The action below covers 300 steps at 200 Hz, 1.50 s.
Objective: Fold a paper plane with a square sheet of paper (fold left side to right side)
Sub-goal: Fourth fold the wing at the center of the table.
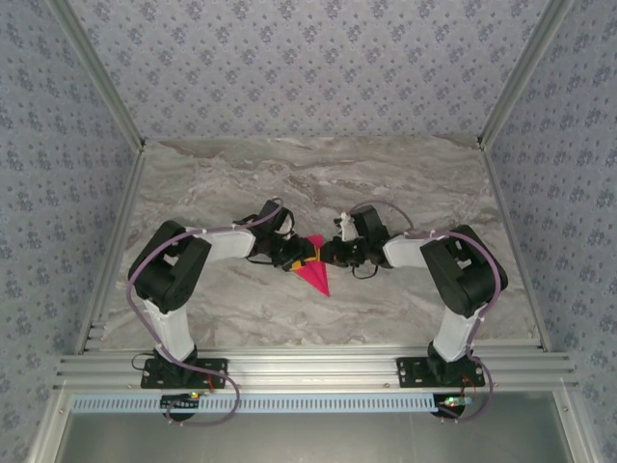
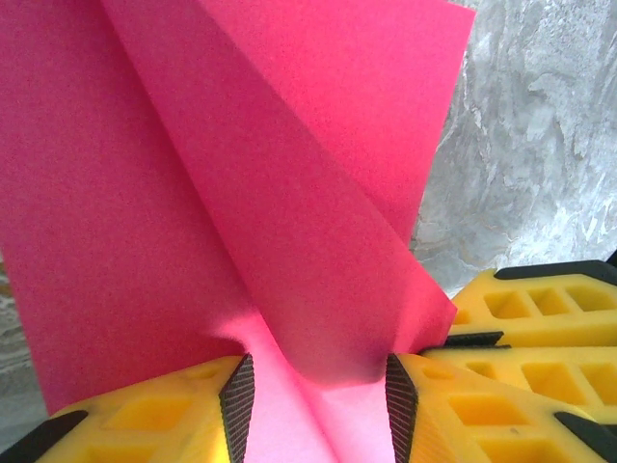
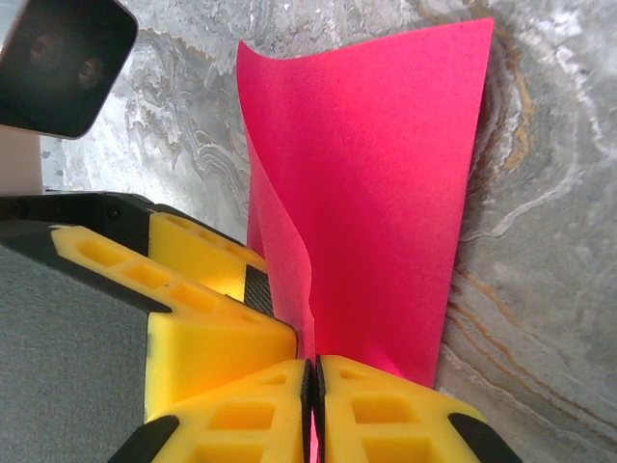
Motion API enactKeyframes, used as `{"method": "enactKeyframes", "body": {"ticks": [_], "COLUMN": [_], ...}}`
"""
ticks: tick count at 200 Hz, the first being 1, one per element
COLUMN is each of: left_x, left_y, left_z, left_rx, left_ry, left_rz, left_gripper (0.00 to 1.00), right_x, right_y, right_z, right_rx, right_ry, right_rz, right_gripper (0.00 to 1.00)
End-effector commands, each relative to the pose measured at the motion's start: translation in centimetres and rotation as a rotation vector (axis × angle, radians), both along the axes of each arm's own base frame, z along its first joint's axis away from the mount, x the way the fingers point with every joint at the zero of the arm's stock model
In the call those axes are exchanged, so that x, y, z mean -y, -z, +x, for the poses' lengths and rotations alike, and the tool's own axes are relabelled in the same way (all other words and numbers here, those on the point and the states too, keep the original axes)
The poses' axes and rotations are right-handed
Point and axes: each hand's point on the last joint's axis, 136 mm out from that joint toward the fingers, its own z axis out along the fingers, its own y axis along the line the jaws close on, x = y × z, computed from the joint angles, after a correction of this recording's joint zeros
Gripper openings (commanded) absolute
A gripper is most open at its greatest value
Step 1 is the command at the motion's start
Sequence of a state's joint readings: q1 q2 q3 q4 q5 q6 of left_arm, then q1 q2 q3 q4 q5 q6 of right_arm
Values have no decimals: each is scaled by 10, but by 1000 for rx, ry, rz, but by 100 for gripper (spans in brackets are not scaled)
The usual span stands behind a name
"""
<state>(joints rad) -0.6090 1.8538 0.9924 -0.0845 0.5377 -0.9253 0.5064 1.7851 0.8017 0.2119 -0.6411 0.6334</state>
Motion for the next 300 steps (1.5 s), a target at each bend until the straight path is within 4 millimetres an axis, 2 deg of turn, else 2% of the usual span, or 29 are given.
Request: {"method": "enactKeyframes", "body": {"ticks": [1,69,140,192,212,262,300], "left_x": [-5,-5,-5,-5,-4,-1,6], "left_y": [6,6,6,5,-2,-36,-38], "left_z": [-3,-5,-4,-5,-3,7,14], "left_rx": [-11,-14,-13,-12,4,77,77], "left_ry": [3,8,9,8,11,28,44], "left_rz": [37,42,42,39,27,25,17], "left_gripper": [43,44,44,44,44,43,37], "right_x": [6,11,11,16,19,27,28], "right_y": [12,23,26,35,41,51,52], "right_z": [0,0,4,-3,-6,-12,-14], "right_rx": [-6,-21,-22,-48,-61,-95,-94], "right_ry": [-13,-6,-12,-14,-17,-11,-17], "right_rz": [-64,-105,-123,-157,-185,-234,-246], "right_gripper": [13,13,13,13,13,13,13]}}
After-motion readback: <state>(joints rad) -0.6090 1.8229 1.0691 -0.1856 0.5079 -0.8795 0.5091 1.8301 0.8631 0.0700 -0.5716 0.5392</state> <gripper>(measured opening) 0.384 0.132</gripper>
